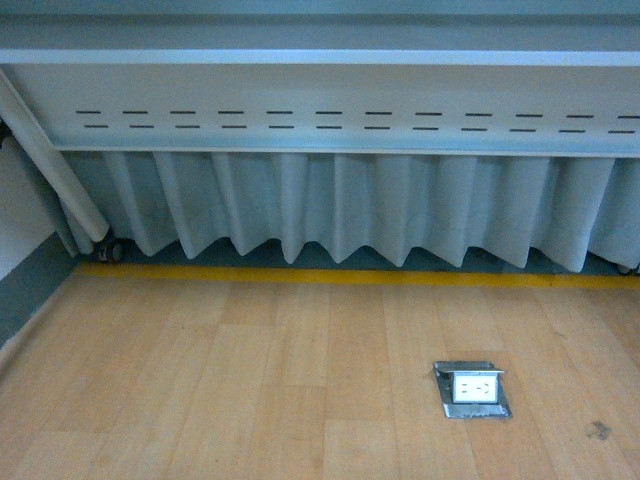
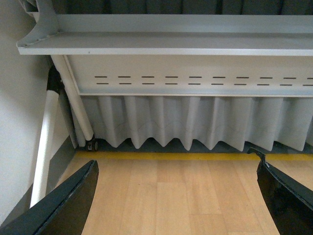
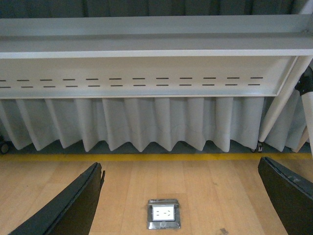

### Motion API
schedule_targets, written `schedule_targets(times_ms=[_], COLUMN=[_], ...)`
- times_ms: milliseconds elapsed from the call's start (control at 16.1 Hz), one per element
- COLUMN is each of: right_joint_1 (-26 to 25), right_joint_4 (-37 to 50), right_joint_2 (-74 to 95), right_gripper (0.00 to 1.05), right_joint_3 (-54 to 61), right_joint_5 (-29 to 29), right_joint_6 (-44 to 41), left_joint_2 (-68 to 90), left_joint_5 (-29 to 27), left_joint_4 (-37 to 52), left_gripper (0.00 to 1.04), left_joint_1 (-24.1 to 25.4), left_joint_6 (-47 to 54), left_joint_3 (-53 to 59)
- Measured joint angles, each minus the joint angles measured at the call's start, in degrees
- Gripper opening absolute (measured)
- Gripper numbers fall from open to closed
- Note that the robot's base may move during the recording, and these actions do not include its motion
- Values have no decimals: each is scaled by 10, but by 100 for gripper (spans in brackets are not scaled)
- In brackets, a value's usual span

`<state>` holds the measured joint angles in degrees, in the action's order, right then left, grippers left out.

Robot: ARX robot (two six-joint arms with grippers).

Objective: Wind up and store yellow beetle toy

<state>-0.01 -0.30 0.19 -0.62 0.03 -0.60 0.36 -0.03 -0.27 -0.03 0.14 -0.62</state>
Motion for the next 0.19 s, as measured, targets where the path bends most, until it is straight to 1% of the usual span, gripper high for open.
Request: schedule_targets(times_ms=[187], right_joint_1=[0], right_joint_4=[0], right_joint_2=[0], right_gripper=[98], right_joint_3=[0], right_joint_5=[0], right_joint_6=[0], left_joint_2=[0], left_joint_5=[0], left_joint_4=[0], left_gripper=[98], left_joint_1=[0], left_joint_6=[0], left_joint_3=[0])
